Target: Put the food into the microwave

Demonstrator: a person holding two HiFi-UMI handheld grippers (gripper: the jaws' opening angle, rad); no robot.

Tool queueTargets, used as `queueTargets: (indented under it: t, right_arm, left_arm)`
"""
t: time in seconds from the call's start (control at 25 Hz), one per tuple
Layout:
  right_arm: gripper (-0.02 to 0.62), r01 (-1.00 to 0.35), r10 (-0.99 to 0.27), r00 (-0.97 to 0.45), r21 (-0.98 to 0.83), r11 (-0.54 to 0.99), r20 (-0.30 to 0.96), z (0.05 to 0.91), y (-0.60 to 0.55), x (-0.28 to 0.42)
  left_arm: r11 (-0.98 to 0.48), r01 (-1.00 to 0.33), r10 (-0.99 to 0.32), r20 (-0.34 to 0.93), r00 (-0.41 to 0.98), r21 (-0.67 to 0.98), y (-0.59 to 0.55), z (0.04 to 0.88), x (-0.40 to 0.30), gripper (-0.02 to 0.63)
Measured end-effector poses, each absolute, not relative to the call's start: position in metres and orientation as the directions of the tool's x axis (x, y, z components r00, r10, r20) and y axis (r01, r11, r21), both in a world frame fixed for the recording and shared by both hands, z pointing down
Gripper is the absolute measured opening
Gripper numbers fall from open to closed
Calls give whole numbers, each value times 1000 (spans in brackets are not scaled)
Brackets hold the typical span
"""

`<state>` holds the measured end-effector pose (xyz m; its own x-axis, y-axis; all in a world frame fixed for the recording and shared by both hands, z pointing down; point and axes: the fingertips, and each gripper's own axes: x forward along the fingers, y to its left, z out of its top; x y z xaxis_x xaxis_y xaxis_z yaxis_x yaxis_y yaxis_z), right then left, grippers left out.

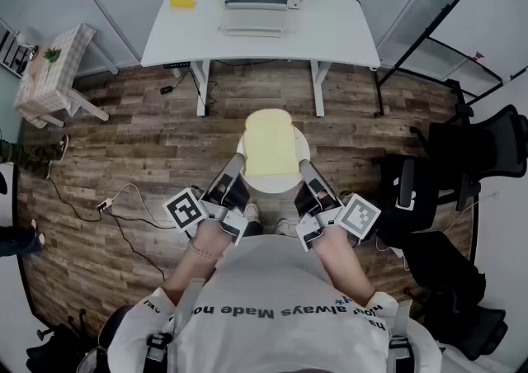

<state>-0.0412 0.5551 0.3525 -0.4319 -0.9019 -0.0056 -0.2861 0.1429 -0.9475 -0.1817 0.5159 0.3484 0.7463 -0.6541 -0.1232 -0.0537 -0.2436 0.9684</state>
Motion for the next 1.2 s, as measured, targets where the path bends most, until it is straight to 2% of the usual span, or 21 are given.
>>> queueTargets:
  t: [0.64, 1.2]
  right_arm:
    - [23, -319, -892, -452, -929, 185, -23, 344, 520, -64]
    - [23, -309, -905, -425, -940, 147, -2, 357, 490, -95]
  left_arm:
    - [-236, -44, -656, -126, 744, 971, 483, 348, -204, 18]
    - [-224, -34, -636, -120, 762, 974, 450, 357, -234, 18]
